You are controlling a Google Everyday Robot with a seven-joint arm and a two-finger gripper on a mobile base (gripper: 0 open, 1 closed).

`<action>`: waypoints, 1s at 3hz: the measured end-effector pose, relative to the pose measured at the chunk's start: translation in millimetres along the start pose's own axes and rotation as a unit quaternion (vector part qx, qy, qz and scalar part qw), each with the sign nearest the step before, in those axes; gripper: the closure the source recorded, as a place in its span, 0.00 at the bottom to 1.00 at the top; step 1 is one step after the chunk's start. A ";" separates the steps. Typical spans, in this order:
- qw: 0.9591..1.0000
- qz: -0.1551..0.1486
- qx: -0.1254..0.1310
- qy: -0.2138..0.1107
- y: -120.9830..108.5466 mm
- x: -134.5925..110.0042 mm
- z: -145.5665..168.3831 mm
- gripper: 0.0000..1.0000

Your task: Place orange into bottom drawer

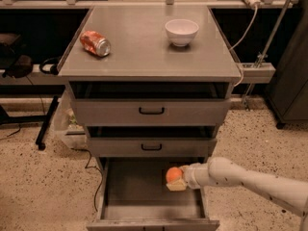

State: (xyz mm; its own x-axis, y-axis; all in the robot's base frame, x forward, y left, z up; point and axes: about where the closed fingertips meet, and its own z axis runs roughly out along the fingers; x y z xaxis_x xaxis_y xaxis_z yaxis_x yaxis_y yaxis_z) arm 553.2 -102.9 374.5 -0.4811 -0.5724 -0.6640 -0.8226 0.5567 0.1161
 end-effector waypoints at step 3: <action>0.996 -0.061 -0.066 -0.028 -36.3 107.2 99.9 1.00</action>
Offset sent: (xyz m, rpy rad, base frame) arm 0.0500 -0.0707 -0.1592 0.0354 -0.1042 0.1116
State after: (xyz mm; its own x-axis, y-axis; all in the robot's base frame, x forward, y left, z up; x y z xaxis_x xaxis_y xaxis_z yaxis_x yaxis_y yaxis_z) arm 561.8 -124.4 225.3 -0.3607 -0.5948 -0.7184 -0.9084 0.3986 0.1261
